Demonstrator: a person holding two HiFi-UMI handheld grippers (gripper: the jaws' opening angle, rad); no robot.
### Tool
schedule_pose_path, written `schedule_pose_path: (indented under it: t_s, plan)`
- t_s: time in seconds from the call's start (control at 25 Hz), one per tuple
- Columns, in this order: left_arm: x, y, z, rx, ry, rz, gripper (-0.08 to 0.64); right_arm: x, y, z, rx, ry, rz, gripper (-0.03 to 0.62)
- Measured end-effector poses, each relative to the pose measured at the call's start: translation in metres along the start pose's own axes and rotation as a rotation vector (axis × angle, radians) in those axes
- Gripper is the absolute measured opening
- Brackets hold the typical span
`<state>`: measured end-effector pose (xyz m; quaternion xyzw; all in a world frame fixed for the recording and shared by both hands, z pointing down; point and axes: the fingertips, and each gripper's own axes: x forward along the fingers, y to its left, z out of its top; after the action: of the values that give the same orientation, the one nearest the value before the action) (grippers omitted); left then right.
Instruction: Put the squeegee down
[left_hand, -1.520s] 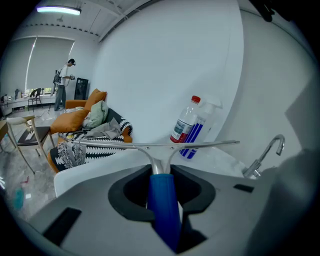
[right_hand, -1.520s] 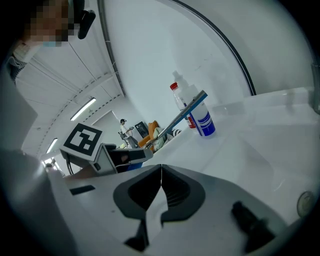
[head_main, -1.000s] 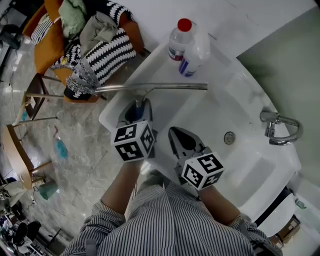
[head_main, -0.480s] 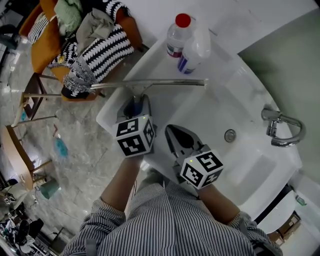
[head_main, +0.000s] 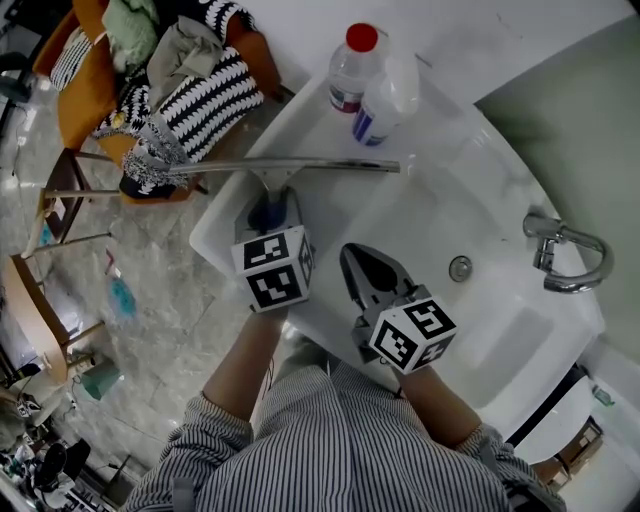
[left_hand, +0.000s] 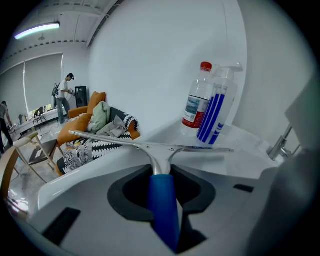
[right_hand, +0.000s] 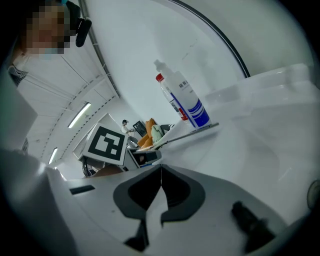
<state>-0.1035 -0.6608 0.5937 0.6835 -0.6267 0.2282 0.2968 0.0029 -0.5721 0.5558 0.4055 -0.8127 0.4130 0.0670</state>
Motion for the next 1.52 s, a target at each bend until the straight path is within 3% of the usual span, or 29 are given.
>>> schedule_pose_path:
  t_s: [1.0, 1.24, 1.52]
  plan:
    - [0.002, -0.003, 0.0, 0.01, -0.024, -0.011, 0.129, -0.012, -0.003, 0.001, -0.034, -0.006, -0.03, 0.017]
    - [-0.006, -0.003, 0.002, -0.051, -0.031, -0.03, 0.175, -0.017, 0.001, 0.001, -0.037, -0.011, -0.032, 0.017]
    - [-0.026, -0.006, 0.009, -0.074, -0.049, -0.056, 0.178, -0.029, 0.008, 0.001, -0.045, -0.036, -0.045, 0.017]
